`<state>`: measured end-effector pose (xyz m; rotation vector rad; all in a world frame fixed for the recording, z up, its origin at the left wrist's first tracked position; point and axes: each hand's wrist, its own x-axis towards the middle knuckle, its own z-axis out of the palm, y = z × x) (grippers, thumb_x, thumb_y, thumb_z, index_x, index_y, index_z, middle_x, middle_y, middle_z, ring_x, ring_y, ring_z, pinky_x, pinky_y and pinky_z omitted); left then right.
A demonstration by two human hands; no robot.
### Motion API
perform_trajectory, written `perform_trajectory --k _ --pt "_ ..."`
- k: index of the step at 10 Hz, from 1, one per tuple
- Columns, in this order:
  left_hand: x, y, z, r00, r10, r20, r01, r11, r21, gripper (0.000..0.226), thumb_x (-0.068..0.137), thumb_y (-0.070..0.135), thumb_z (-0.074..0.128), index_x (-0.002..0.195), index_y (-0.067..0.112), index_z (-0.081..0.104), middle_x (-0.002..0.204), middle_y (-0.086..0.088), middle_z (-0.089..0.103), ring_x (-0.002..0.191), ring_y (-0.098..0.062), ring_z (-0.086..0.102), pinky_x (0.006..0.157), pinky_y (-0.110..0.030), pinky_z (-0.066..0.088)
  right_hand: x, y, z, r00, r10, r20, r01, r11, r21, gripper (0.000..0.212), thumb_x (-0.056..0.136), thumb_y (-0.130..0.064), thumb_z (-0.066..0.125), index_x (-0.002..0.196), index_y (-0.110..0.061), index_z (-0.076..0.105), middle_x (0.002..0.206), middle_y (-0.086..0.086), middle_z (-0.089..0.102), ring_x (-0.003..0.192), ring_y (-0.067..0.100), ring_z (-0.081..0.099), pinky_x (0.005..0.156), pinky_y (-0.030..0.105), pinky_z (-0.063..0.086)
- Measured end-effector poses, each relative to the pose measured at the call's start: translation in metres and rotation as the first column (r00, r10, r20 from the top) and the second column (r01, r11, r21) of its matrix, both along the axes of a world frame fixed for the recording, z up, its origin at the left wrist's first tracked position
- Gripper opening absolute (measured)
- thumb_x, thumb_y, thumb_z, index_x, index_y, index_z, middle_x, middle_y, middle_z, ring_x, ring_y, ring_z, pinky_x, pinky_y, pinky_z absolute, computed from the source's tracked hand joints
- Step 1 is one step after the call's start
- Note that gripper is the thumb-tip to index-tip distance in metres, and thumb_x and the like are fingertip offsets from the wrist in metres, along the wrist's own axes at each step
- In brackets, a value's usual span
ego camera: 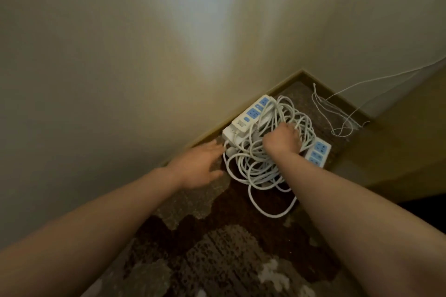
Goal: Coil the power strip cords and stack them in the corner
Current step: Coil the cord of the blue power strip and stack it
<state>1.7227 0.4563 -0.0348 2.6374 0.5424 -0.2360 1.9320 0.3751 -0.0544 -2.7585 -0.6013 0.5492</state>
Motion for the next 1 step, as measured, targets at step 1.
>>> perform_trajectory --k 1 --pt "-0.0512 -0.0244 0.0304 0.997 0.012 -0.074 -0.02 0.994 -0.109 0.055 0.091 0.043 0.05 0.143 0.032 0.035 0.153 0.001 0.032 0.138 -0.015 0.033 0.111 -0.024 0.026 -0.0154 0.0016 0.045 0.998 -0.025 -0.057 0.04 0.96 0.278 0.049 0.093 -0.016 0.047 0.142 -0.019 0.049 0.142 0.01 0.052 0.123 0.03 0.055 0.099 0.044 0.048"
